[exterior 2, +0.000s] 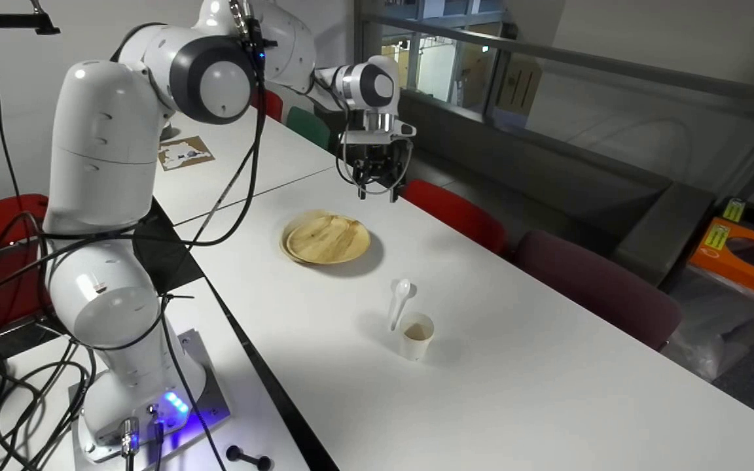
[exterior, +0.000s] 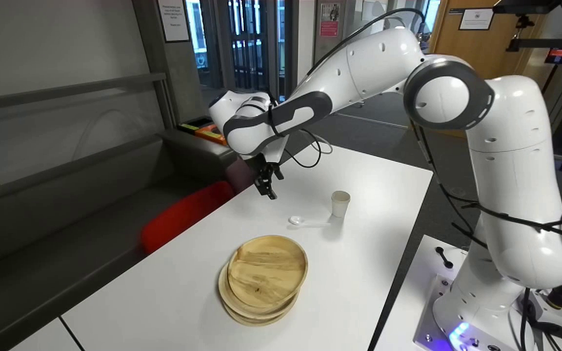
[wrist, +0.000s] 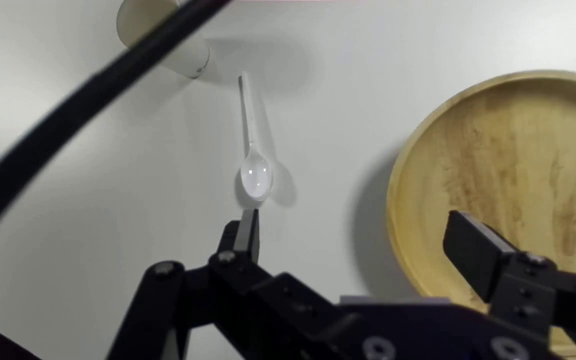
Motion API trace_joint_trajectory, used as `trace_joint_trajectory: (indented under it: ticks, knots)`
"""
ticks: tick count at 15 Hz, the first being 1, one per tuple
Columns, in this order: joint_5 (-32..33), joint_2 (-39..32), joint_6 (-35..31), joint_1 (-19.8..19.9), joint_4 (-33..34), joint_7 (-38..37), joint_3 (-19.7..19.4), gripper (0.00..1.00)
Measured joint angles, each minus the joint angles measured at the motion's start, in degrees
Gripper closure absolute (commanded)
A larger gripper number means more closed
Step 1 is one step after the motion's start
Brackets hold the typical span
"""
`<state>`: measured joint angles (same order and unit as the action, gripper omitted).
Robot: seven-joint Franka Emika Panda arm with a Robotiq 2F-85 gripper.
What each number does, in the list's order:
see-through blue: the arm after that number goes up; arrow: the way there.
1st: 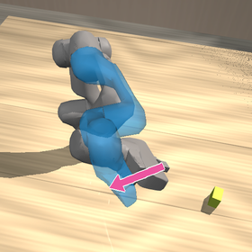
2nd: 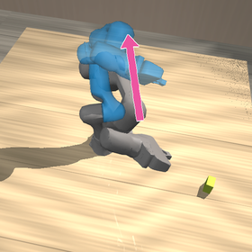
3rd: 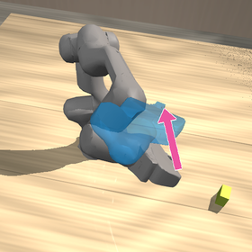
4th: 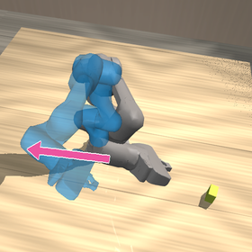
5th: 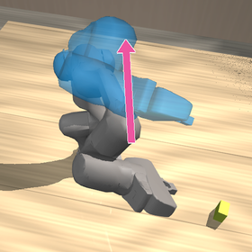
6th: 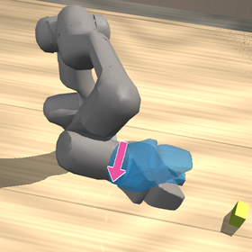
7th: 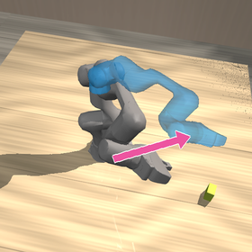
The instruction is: Put the right plate on the left plate, then move the plates to the right
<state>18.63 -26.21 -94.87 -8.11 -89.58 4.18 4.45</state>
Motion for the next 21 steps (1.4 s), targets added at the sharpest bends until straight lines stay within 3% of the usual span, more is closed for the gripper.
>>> trace_joint_trajectory:
  ticks: [4,7,15,21]
  knots:
    - [0.24,-10.97,-0.68,0.2,9.95,-0.21,-2.38,0.0]
    - [0.43,-14.64,-2.07,0.2,12.83,-0.21,-3.31,0.0]
    - [0.39,-15.54,-2.12,0.1,13.67,-0.21,-3.44,0.0]
    - [0.41,-20.69,-5.99,0.79,11.82,-0.2,-4.81,0.0]
